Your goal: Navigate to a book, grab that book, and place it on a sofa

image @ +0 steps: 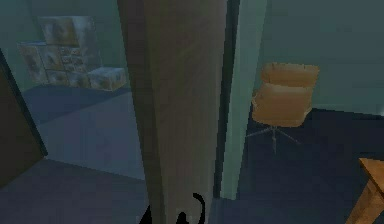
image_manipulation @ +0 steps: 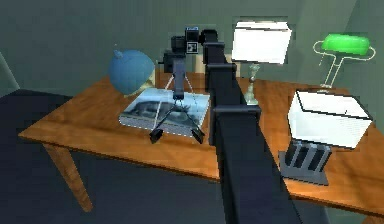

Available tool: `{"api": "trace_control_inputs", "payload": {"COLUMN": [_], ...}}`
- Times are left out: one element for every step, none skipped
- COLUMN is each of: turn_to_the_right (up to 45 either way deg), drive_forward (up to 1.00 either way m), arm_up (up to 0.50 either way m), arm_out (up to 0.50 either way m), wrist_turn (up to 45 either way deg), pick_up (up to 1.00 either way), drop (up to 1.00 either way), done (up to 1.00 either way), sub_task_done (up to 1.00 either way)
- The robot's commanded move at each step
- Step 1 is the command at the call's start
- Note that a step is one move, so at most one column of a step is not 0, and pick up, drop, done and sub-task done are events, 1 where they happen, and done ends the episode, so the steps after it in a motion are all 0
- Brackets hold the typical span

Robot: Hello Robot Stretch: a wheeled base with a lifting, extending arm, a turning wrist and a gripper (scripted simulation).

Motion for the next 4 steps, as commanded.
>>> {"api": "trace_control_inputs", "payload": {"turn_to_the_right": [0.0,0.0,0.0,0.0], "drive_forward": [0.0,0.0,0.0,0.0], "arm_up": [0.0,0.0,0.0,0.0], "arm_out": [0.0,0.0,0.0,0.0], "wrist_turn": [45.0,45.0,45.0,45.0], "pick_up": [0.0,0.0,0.0,0.0], "drop": [0.0,0.0,0.0,0.0], "done": [0.0,0.0,0.0,0.0], "sub_task_done": [0.0,0.0,0.0,0.0]}}
